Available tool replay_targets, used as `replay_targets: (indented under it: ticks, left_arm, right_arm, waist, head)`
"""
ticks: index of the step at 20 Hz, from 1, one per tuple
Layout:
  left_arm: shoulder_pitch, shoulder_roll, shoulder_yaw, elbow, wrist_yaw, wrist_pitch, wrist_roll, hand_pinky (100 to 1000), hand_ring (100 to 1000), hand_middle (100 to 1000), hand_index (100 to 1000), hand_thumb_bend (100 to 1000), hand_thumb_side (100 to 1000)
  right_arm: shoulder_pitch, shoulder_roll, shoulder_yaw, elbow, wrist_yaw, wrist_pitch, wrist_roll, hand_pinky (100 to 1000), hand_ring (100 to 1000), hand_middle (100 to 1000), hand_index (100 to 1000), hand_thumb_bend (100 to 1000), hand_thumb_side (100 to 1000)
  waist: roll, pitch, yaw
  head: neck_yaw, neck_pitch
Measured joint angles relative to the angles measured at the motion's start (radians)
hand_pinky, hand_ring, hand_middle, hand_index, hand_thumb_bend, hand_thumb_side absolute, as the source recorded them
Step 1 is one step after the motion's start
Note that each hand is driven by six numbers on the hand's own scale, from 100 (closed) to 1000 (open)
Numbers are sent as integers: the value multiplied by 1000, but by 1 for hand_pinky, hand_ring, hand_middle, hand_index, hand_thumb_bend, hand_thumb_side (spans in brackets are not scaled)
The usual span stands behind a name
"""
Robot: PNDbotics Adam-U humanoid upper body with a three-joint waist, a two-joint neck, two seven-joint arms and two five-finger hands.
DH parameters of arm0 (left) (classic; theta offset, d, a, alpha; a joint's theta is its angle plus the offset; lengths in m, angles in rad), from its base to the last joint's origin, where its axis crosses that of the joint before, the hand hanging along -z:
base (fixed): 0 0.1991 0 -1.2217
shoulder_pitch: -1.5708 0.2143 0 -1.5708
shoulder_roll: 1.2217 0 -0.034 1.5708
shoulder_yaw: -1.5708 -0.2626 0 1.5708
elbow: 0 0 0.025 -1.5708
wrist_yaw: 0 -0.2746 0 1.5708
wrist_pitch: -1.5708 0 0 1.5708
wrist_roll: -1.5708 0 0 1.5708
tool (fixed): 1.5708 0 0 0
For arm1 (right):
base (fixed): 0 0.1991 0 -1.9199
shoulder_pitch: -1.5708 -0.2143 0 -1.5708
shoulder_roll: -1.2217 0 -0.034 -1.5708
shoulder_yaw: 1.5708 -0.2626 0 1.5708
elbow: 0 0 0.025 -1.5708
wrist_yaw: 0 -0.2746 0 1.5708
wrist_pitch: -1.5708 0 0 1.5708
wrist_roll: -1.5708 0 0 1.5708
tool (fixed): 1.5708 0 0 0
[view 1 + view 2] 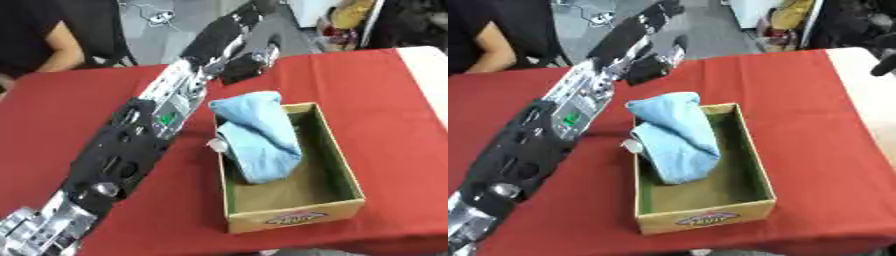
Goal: Pick up objects on the table and place them in the box.
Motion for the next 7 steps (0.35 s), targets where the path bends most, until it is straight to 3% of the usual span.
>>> replay_targets:
  ticks: [3,6,7]
  left_arm:
    - [109,55,72,-100,48,7,122,732,879,1000,981,100,989]
    - [254,115,196,-245,71,31,226,716,867,975,957,100,997]
    - [301,128,243,-297,72,45,256,710,861,967,939,100,878]
  right_arm:
    - [0,0,-4,0,7,-1,-12,623,808,834,972,100,674]
    - [0,0,-9,0,16,-4,-20,624,809,833,972,100,675]
    - [0,-1,-11,0,18,-5,-24,623,808,833,972,100,676]
  waist:
    - [0,3,2]
    - [-2,8,15]
    - [-4,9,20]
  head:
    - [-23,0]
    - [-51,0]
    - [-58,0]
